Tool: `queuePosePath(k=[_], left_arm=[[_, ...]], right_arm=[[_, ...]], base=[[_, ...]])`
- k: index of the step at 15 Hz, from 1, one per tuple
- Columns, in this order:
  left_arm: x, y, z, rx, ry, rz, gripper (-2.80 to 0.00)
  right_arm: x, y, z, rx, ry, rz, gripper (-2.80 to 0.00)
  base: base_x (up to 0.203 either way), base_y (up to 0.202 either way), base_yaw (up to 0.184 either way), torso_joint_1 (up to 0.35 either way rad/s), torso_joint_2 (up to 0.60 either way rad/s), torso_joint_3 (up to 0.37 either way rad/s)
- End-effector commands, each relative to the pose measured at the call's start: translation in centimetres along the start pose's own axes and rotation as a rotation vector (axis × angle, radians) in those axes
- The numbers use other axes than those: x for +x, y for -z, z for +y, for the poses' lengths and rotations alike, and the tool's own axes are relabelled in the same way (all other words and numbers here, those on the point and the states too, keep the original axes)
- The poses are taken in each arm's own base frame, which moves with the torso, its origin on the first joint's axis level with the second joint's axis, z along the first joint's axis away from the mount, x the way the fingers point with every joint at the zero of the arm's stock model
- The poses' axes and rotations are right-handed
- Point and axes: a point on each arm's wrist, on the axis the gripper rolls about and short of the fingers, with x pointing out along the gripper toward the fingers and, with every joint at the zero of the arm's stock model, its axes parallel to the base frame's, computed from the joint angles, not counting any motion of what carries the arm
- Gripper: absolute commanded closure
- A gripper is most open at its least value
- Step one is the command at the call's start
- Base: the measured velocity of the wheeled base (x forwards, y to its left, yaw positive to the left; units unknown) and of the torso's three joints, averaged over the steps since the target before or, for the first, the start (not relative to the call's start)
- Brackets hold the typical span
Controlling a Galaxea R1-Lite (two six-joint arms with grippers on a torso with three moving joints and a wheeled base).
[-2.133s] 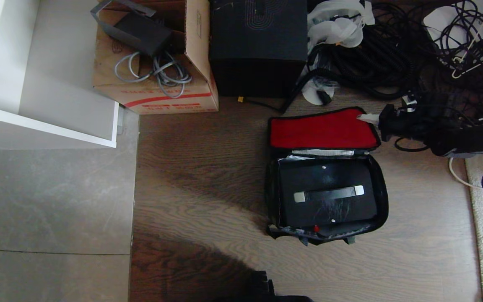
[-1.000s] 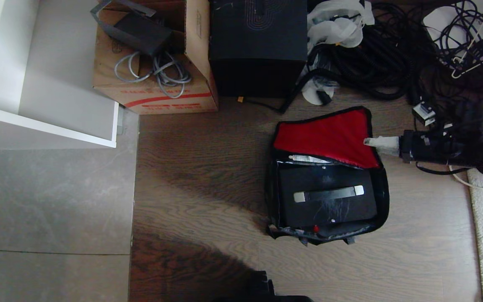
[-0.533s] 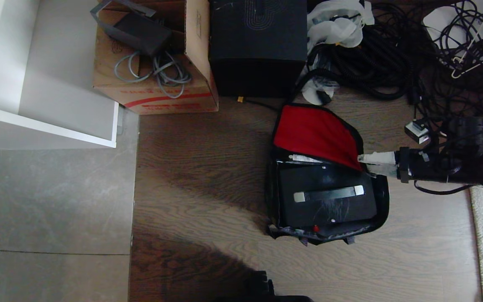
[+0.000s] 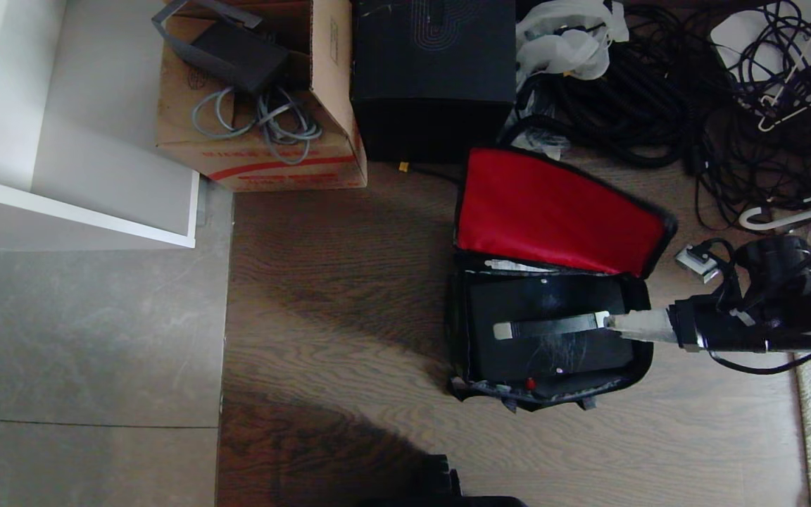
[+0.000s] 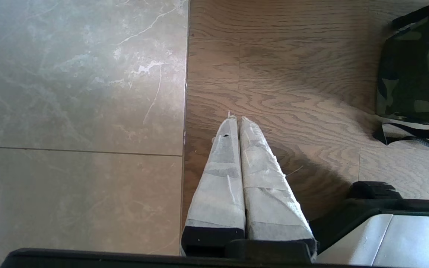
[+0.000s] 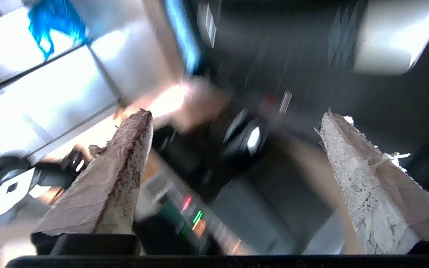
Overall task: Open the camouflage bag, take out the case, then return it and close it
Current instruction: Close the top of the storage box
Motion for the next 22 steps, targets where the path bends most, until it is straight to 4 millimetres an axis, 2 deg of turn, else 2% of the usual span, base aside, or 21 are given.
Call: queuePosePath(k=[1,3,4,7,9,11,13,16,19,22], left_arm=[[0.0,0.0,0.0,0.000,0.000,0.000,0.00],[0.0,0.0,0.0,0.000,0.000,0.000,0.00],[0.0,0.0,0.0,0.000,0.000,0.000,0.00],[0.0,0.0,0.0,0.000,0.000,0.000,0.00],[0.0,0.0,0.0,0.000,0.000,0.000,0.00],[0.0,0.0,0.0,0.000,0.000,0.001,0.00],[0.0,0.0,0.0,0.000,0.000,0.000,0.00],[0.0,0.0,0.0,0.000,0.000,0.000,0.00],[0.0,0.0,0.0,0.000,0.000,0.000,0.00],[0.0,0.0,0.0,0.000,0.000,0.000,0.00]], right_arm=[[-0.8,1.0,0.9,0.051,-0.008,0.048,-2.80],[-1.8,2.9,1.1,0.059,-0.003,0.094,-2.80],[-2.2,3.0,1.0,0.033,0.002,0.097,-2.80],[-3.0,-0.2,0.4,-0.014,0.032,0.026,-2.80],[-4.4,-3.3,-0.8,-0.022,0.075,-0.054,-2.80],[-5.8,-6.5,-2.7,0.079,0.107,-0.137,-2.80],[-6.1,-9.0,-4.7,0.219,0.109,-0.198,-2.80],[-5.2,-10.2,-7.5,0.369,0.095,-0.226,-2.80],[-3.0,-11.9,-8.0,0.551,0.041,-0.232,-2.80],[1.2,-12.8,-8.5,0.639,-0.004,-0.216,-2.80]], base=[[0.000,0.000,0.000,0.000,0.00,0.000],[0.000,0.000,0.000,0.000,0.00,0.000],[0.000,0.000,0.000,0.000,0.00,0.000],[0.000,0.000,0.000,0.000,0.00,0.000],[0.000,0.000,0.000,0.000,0.00,0.000],[0.000,0.000,0.000,0.000,0.00,0.000],[0.000,0.000,0.000,0.000,0.00,0.000],[0.000,0.000,0.000,0.000,0.00,0.000],[0.000,0.000,0.000,0.000,0.00,0.000],[0.000,0.000,0.000,0.000,0.00,0.000]])
